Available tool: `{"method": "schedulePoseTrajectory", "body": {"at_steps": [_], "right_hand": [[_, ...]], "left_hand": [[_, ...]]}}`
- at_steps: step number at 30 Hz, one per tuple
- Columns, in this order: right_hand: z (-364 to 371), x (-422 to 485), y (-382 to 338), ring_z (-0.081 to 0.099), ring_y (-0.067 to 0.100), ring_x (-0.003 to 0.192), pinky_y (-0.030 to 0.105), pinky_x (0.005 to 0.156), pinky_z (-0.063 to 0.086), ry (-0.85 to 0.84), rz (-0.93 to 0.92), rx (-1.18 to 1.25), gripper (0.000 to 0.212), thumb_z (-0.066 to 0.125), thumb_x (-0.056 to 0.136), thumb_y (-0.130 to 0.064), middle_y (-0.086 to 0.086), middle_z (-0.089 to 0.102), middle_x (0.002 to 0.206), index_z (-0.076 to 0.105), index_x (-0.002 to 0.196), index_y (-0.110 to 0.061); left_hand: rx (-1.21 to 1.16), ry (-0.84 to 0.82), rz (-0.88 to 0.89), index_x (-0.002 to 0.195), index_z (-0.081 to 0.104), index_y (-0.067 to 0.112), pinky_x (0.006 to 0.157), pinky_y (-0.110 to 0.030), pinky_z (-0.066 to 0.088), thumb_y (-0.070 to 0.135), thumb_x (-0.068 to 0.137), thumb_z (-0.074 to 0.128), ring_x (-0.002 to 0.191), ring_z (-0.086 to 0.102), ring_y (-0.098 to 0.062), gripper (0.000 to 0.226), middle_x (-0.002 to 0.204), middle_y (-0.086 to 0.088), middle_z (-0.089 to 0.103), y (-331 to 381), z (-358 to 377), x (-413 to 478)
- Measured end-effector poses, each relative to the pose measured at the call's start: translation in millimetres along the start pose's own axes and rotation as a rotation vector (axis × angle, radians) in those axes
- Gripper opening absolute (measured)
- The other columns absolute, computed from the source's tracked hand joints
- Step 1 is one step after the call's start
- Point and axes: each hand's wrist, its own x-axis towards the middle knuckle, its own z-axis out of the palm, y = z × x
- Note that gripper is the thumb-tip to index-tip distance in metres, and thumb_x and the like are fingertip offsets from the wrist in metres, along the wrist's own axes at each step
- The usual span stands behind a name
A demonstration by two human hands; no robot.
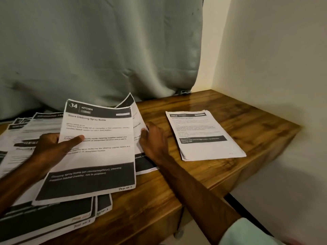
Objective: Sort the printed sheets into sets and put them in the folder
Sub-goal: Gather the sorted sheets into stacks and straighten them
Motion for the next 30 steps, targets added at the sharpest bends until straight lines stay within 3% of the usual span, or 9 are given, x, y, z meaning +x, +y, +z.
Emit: {"method": "schedulePoseTrajectory", "body": {"at_steps": [6, 10, 14, 18, 20, 23, 26, 30], "right_hand": [[-1.5, 3.8, -1.7, 0.069, 0.024, 0.097, 0.035, 0.080, 0.059, -0.011, 0.043, -0.030, 0.022, 0.051, 0.105, -0.023, 0.009, 0.071, 0.113, 0.063, 0.112, -0.007], [0.5, 4.3, -2.4, 0.070, 0.025, 0.098, 0.041, 0.081, 0.062, -0.017, 0.068, -0.004, 0.021, 0.052, 0.104, -0.024, 0.008, 0.071, 0.115, 0.063, 0.113, -0.009], [-0.4, 3.9, 0.6, 0.072, 0.021, 0.100, 0.026, 0.074, 0.061, -0.035, 0.089, 0.038, 0.017, 0.055, 0.102, -0.019, 0.004, 0.072, 0.119, 0.065, 0.114, -0.012], [-3.8, 3.7, 2.2, 0.070, 0.012, 0.096, 0.010, 0.063, 0.050, -0.054, 0.114, 0.076, 0.019, 0.055, 0.102, -0.014, 0.002, 0.072, 0.120, 0.067, 0.116, -0.013], [-3.4, 3.1, 0.4, 0.069, 0.012, 0.096, 0.014, 0.069, 0.054, -0.050, 0.119, 0.072, 0.021, 0.054, 0.102, -0.013, 0.003, 0.072, 0.120, 0.068, 0.117, -0.012], [-2.9, 2.4, -2.1, 0.072, 0.023, 0.102, 0.032, 0.081, 0.061, -0.035, 0.157, 0.076, 0.023, 0.054, 0.100, -0.011, 0.007, 0.073, 0.119, 0.071, 0.116, -0.010], [-5.2, 1.6, -8.9, 0.070, 0.025, 0.104, 0.029, 0.082, 0.056, 0.013, 0.194, 0.103, 0.021, 0.056, 0.100, -0.008, 0.010, 0.072, 0.120, 0.072, 0.114, -0.007], [-9.6, 1.4, -33.5, 0.069, 0.028, 0.109, 0.036, 0.089, 0.057, 0.084, 0.235, 0.208, 0.022, 0.054, 0.102, -0.008, 0.011, 0.071, 0.122, 0.070, 0.117, -0.006]], "left_hand": [[0.005, 0.022, 0.000, 0.101, 0.070, 0.021, 0.067, -0.038, 0.055, 0.034, 0.087, 0.077, 0.083, 0.071, -0.029, 0.021, 0.088, -0.003, 0.072, -6.1, 1.7, 5.2], [0.016, 0.013, -0.015, 0.111, 0.069, 0.016, 0.078, -0.047, 0.058, 0.035, 0.087, 0.076, 0.088, 0.072, -0.031, 0.032, 0.095, -0.006, 0.073, -11.9, -0.6, 9.2], [-0.019, 0.001, -0.003, 0.108, 0.069, 0.015, 0.068, -0.038, 0.056, 0.031, 0.089, 0.074, 0.085, 0.072, -0.027, 0.025, 0.093, -0.005, 0.073, -11.1, -1.9, 8.6], [-0.057, -0.001, -0.002, 0.104, 0.070, 0.020, 0.068, -0.032, 0.055, 0.026, 0.089, 0.075, 0.086, 0.072, -0.021, 0.017, 0.094, -0.001, 0.073, -9.3, -2.6, 8.8], [-0.076, 0.001, 0.000, 0.107, 0.071, 0.017, 0.068, -0.030, 0.055, 0.025, 0.089, 0.077, 0.086, 0.073, -0.018, 0.020, 0.094, 0.001, 0.074, -8.4, -5.3, 7.3], [-0.115, 0.006, 0.018, 0.112, 0.074, 0.012, 0.078, -0.036, 0.061, 0.022, 0.088, 0.078, 0.086, 0.075, -0.020, 0.026, 0.098, -0.002, 0.077, -7.8, -7.5, 6.4], [-0.152, -0.003, 0.012, 0.113, 0.074, 0.010, 0.087, -0.047, 0.061, 0.023, 0.088, 0.079, 0.087, 0.077, -0.023, 0.028, 0.103, -0.006, 0.078, -6.0, -14.5, 6.4], [-0.187, 0.041, 0.023, 0.111, 0.076, 0.012, 0.086, -0.046, 0.062, 0.022, 0.087, 0.080, 0.087, 0.077, -0.020, 0.027, 0.103, -0.004, 0.078, 9.2, -30.8, 6.4]]}}
